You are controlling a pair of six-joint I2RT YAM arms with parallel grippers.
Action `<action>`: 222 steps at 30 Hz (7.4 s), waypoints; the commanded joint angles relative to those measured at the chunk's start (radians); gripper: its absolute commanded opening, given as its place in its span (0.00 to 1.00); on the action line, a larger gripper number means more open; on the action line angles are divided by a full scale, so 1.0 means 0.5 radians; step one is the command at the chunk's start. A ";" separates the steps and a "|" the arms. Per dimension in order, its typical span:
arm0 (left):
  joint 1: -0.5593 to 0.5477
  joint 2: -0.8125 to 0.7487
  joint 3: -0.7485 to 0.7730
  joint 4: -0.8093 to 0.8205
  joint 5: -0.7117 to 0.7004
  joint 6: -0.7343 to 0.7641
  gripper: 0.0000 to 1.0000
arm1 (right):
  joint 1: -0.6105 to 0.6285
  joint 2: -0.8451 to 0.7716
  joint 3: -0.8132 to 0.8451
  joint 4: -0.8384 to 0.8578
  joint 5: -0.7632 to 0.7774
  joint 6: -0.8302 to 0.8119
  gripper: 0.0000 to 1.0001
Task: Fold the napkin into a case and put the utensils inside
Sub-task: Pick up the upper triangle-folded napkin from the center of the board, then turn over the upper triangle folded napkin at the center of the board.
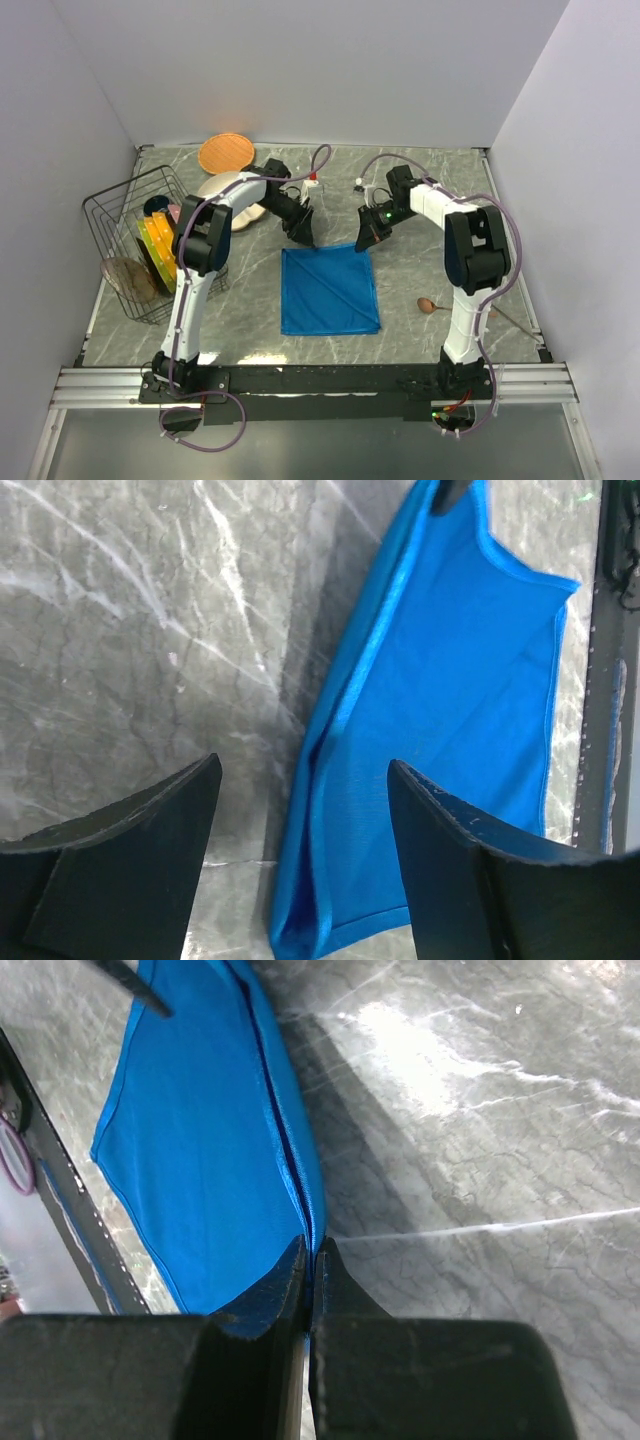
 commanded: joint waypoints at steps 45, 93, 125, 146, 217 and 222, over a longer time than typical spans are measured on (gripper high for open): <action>0.130 0.122 0.135 -0.841 -0.067 0.793 0.39 | 0.033 -0.353 -0.055 -0.063 -0.127 -0.224 0.00; -0.352 -1.382 -1.718 1.608 -1.353 0.272 0.01 | 0.069 -1.463 -1.932 1.864 0.268 -2.295 0.00; -0.198 -1.032 -0.301 1.423 -1.619 -0.066 0.01 | -0.200 -1.071 -0.614 1.897 0.538 -1.427 0.00; -0.177 -0.924 -0.646 1.595 -1.481 0.106 0.01 | -0.204 -0.834 -0.900 2.057 0.293 -2.028 0.00; -0.643 -1.812 -2.092 1.475 -1.291 -0.333 0.18 | 0.097 -1.350 -1.043 0.222 0.462 0.039 0.43; -0.680 -1.643 -2.053 1.448 -1.325 -0.186 0.09 | 0.097 -1.013 -0.896 0.216 0.379 0.235 0.40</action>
